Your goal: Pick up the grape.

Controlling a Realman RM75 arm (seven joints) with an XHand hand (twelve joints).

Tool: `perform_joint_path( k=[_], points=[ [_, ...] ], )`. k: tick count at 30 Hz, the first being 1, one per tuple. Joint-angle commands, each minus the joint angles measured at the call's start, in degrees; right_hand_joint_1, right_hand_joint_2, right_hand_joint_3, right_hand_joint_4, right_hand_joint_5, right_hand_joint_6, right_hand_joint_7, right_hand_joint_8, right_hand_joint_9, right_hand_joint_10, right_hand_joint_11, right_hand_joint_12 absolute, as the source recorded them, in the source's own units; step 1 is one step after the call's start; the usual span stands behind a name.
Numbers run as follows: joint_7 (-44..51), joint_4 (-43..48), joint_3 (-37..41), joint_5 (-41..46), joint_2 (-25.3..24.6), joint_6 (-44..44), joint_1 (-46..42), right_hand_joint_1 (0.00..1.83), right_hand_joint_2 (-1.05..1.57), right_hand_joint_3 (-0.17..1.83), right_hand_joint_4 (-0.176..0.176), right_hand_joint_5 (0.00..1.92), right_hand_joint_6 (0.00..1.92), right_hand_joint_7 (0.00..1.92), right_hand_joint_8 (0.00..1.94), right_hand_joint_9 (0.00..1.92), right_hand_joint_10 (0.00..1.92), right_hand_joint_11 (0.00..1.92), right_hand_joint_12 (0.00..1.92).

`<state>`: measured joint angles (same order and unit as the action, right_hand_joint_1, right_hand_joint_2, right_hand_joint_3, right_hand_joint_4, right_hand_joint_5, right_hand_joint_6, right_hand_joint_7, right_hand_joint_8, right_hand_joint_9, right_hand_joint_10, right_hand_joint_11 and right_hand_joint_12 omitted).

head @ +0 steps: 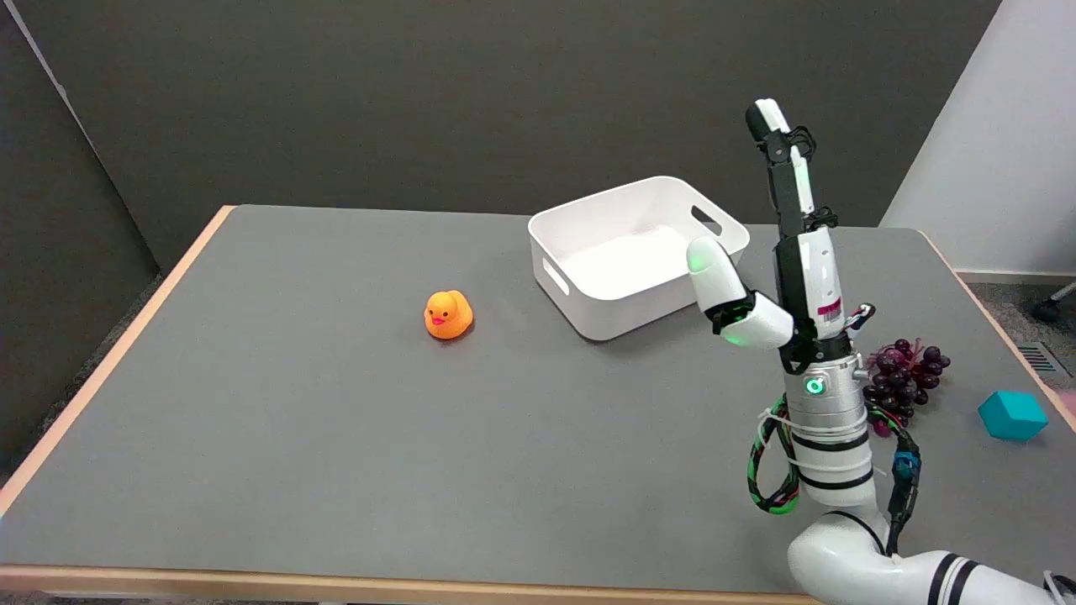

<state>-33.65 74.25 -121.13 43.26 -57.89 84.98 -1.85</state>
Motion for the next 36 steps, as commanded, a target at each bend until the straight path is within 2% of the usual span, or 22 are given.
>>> perform_joint_path(
  k=[1,4,8,10,12,14,19,27,36],
  points=[
    [-0.3,0.7,1.4,3.6,0.2,-1.0,0.0,0.45,0.70,0.95,-0.158,0.00,0.21,0.00,0.15,0.00,0.20,0.00,0.15],
    [-0.2,0.5,1.9,3.6,0.5,-1.6,0.0,0.48,0.71,0.95,-0.176,0.00,0.21,0.00,0.15,0.00,0.19,0.00,0.14],
    [0.3,0.6,3.0,2.9,0.5,-2.3,0.0,0.52,0.71,0.95,-0.176,0.01,0.20,0.00,0.14,0.00,0.18,0.00,0.08],
    [1.6,0.3,3.8,3.1,0.7,-1.7,-0.2,0.54,0.75,0.86,-0.176,0.00,0.22,0.00,0.14,0.00,0.16,0.00,0.08],
    [3.7,-0.2,4.2,3.9,1.2,-0.9,-0.5,0.68,0.68,1.00,-0.176,0.03,0.16,0.00,0.18,0.00,0.10,0.00,0.06],
    [5.7,-1.0,4.7,5.2,2.4,-0.2,-1.4,0.60,0.66,0.97,-0.176,0.02,0.22,0.00,0.17,0.00,0.15,0.00,0.06],
    [13.8,-1.2,7.3,10.5,5.8,0.8,-7.8,0.60,0.64,0.96,-0.176,0.03,0.28,0.04,0.18,0.00,0.19,0.00,0.08],
    [18.0,-3.3,12.8,18.8,6.1,5.9,-20.1,0.61,0.63,0.95,-0.176,0.04,0.31,0.06,0.24,0.00,0.18,0.00,0.09],
    [17.4,-12.7,7.9,34.1,4.8,7.9,-24.0,0.59,0.63,0.95,-0.176,0.05,0.36,0.08,0.30,0.01,0.24,0.00,0.16]
  ],
)
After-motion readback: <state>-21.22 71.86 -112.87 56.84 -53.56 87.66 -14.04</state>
